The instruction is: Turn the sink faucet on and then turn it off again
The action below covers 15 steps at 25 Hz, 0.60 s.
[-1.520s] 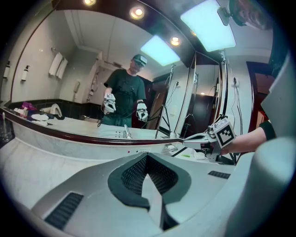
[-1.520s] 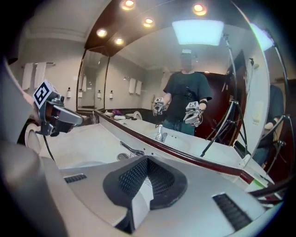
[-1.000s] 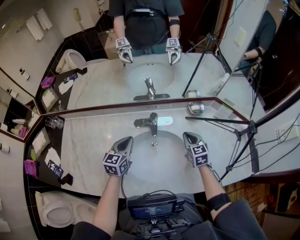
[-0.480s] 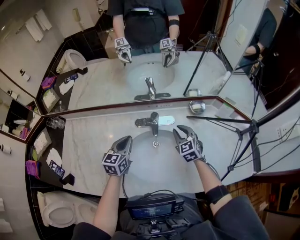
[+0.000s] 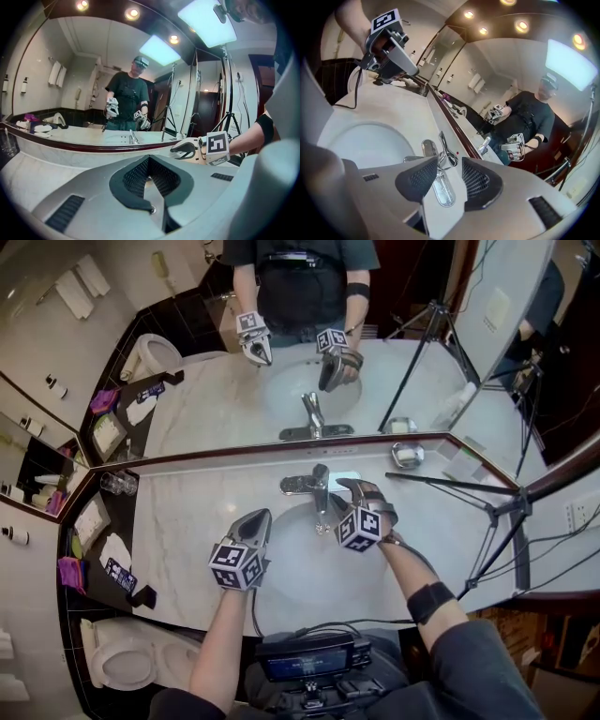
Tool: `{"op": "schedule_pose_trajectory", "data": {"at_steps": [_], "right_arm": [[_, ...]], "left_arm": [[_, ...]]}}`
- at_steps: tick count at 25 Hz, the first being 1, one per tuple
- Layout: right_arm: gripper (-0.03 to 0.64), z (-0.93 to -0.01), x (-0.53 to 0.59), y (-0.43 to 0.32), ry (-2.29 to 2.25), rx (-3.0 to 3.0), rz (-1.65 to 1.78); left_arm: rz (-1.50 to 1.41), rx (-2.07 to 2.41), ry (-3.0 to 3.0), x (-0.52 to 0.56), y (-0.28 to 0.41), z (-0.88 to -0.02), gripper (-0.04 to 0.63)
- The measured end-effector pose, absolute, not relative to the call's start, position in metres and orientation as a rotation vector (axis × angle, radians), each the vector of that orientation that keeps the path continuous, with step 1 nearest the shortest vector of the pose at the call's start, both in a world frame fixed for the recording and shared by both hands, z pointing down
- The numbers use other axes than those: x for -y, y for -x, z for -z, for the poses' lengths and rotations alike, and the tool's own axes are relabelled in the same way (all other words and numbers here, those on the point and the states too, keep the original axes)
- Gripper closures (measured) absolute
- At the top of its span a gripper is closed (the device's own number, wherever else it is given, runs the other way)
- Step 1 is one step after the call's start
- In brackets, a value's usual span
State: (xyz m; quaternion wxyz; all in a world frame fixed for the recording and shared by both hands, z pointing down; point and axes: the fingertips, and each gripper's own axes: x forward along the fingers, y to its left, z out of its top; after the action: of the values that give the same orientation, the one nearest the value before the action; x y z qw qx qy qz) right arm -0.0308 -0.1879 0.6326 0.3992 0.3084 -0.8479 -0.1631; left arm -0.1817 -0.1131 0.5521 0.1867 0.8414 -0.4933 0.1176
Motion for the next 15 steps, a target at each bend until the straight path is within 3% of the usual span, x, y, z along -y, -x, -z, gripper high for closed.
{"op": "schedule_pose_trajectory", "data": {"at_steps": [11,15], "right_arm": [[0.405,-0.653,0.212,0.07,-0.549,2.02,0.652],[0.431,-0.664,0.212,0.082,-0.45,1.978,0.706]], "left_arm": [[-0.411,1.364,-2.4,0.129,0.173,-0.558,0.595],[-0.431,1.338,-2.409,0.131,0.165,-0.562,0.595]]}}
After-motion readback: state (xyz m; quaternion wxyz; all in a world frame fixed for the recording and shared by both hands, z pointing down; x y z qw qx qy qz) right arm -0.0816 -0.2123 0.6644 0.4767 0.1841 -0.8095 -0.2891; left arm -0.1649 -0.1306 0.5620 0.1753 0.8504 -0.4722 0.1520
